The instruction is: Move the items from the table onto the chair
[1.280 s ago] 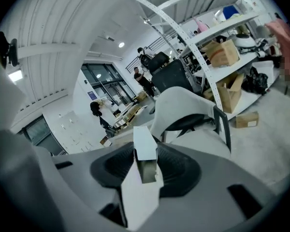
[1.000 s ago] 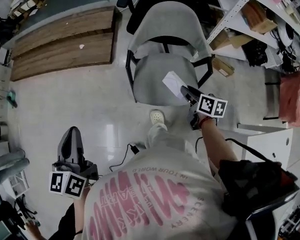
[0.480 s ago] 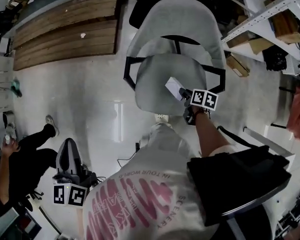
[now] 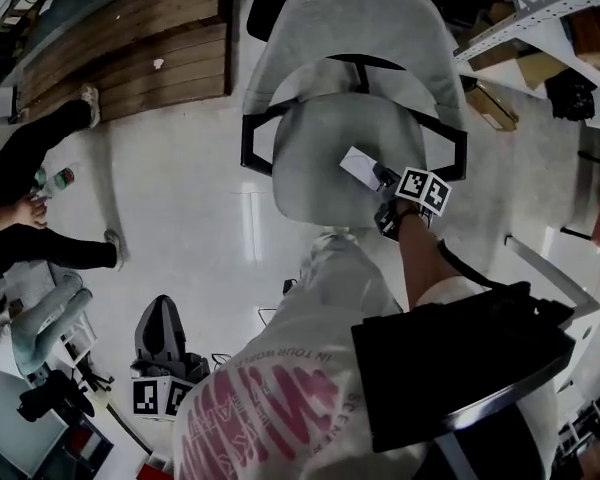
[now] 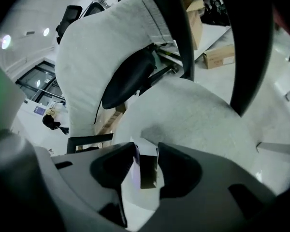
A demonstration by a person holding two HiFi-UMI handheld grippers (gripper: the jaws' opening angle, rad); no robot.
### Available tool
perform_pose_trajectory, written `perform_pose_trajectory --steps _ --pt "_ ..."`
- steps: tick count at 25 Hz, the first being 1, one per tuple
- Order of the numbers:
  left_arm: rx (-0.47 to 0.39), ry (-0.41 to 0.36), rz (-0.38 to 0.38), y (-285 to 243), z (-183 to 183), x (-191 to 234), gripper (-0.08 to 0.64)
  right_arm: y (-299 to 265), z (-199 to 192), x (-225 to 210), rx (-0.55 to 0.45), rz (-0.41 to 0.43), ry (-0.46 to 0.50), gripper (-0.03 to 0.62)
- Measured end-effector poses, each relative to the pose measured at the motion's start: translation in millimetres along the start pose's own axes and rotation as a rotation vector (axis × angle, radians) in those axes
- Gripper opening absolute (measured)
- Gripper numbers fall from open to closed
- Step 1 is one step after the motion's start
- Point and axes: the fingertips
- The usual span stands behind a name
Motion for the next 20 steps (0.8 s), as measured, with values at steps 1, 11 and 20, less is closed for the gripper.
perform_pose_trajectory --steps 1,11,20 --pt "0.000 -0.012 -0.010 -2.5 1.9 -1.9 0.011 0.6 -3.3 -2.0 -0.001 -0.002 -0.006 0.163" --pt "-0.022 -0.043 -0.107 -13.2 -5.7 -2.5 0.011 26.9 -35.1 -29.0 0.078 -0.064 0.071 0.233" --pt "-0.114 -0.042 -0.308 -11.6 -23.0 -11.2 0.011 115.0 -12.7 57.0 -0.221 0.253 0.119 0.015"
Point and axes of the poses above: the fingertips, and each gripper's own axes: y backward along the fingers, x to its left, z out of its top, and after that the axes turned 13 degrees about y, right-handed
